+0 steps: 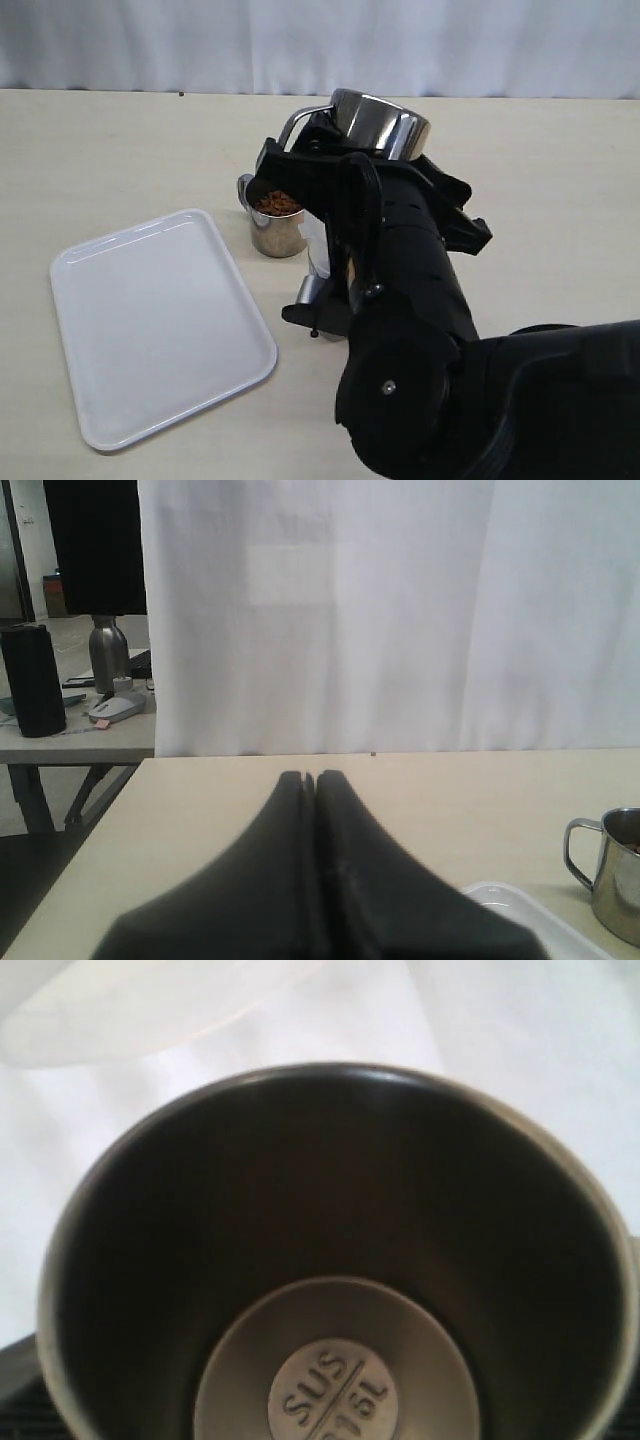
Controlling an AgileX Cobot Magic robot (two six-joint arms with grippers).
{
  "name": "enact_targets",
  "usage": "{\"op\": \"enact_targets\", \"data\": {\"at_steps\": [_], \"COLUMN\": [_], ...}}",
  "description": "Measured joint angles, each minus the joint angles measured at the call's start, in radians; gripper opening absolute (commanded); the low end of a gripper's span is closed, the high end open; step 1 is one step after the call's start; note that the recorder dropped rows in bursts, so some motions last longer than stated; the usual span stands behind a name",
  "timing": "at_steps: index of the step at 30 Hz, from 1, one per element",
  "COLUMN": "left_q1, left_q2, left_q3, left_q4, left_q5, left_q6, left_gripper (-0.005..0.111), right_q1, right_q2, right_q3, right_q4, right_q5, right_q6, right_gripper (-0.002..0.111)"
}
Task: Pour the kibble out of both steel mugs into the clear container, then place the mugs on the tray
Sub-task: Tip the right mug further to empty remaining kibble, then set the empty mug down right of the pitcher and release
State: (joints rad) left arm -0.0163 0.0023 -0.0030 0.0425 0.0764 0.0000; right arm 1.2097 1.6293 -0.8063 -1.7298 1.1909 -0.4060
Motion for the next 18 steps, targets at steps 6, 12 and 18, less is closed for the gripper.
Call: {"op": "enact_targets", "data": {"at_steps": [6, 12, 18], "left_q1": [0.0, 0.0, 0.0], "left_q2": [0.0, 0.0, 0.0], "left_q3": [0.0, 0.0, 0.0], "left_q4": [0.0, 0.0, 0.0], "left_q5": [0.0, 0.0, 0.0], "left_q6": [0.0, 0.0, 0.0], "left_gripper": [0.0, 0.0, 0.0], "right_q1": [-0.06, -0.519, -1.169], "right_q2": [-0.038, -0.252, -0.172], "right_q3": [-0.041, -0.066, 0.141], "right_q4": [0.002, 0.292, 0.483], "right_q5": [-0.036, -0.726, -1.802], "right_q6": [0.37, 0.766, 0.811], "right_gripper": [0.005, 0.005, 0.005]}}
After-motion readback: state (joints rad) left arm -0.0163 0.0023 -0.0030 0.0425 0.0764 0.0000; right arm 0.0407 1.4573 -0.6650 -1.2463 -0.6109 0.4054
